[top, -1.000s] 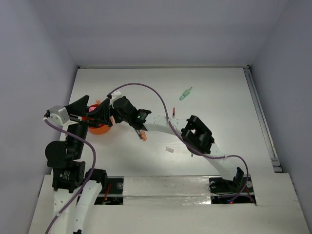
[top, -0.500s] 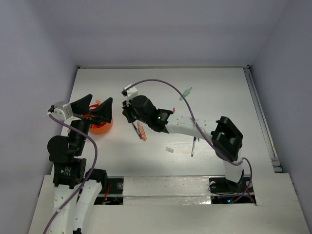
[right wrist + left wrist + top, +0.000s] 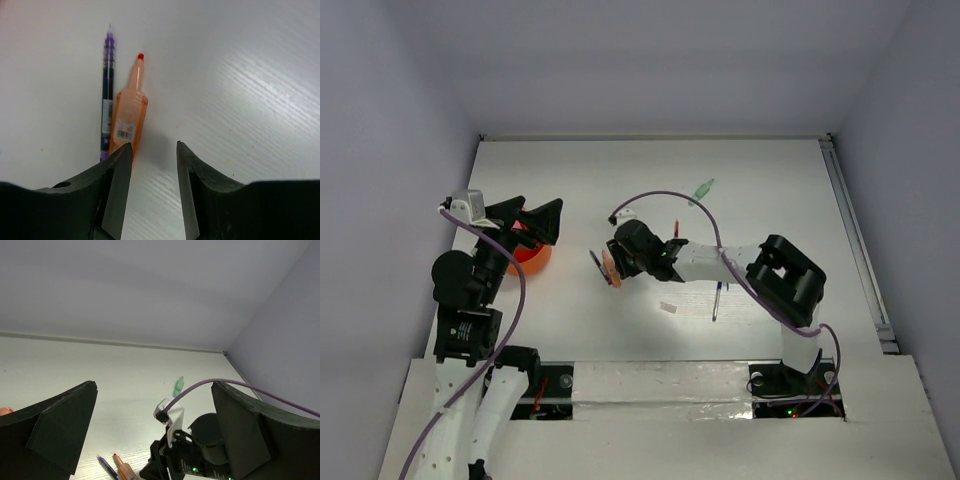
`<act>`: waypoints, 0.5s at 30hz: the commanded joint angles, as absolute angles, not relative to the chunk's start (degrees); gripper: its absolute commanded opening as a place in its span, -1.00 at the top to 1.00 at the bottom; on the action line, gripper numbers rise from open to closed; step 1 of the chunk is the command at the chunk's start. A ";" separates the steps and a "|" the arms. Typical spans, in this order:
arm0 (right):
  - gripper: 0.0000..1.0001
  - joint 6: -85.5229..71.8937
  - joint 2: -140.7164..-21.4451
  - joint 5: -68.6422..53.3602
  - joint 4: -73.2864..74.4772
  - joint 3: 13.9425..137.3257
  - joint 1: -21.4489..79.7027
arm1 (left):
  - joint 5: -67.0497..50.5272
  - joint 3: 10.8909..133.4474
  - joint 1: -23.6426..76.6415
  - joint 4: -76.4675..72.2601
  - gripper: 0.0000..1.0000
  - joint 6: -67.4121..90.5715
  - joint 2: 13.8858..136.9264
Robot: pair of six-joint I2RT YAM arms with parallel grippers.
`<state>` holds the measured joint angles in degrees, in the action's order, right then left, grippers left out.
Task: Sort the stationery into containers
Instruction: Pick up the pen from the center of the board.
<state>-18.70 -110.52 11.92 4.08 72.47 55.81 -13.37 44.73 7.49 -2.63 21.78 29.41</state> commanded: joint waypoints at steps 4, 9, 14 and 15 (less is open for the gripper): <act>0.03 -20.65 -107.58 8.88 2.81 68.12 57.03 | -14.15 45.00 7.21 -4.22 -0.98 23.64 27.51; -0.22 -20.92 -106.26 8.79 2.03 64.78 58.10 | -14.59 43.86 7.21 -4.39 -0.98 23.56 27.60; -0.29 -20.74 -103.98 8.88 1.67 63.37 58.62 | -14.76 43.42 7.21 -4.92 -0.98 23.64 27.77; -0.29 -20.57 -103.97 8.88 1.93 63.46 59.32 | -14.85 43.42 7.21 -4.92 -0.98 23.64 27.77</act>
<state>-20.45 -106.74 9.15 3.70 63.68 58.15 -13.58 43.70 7.49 -2.28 23.11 27.79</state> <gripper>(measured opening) 0.645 0.990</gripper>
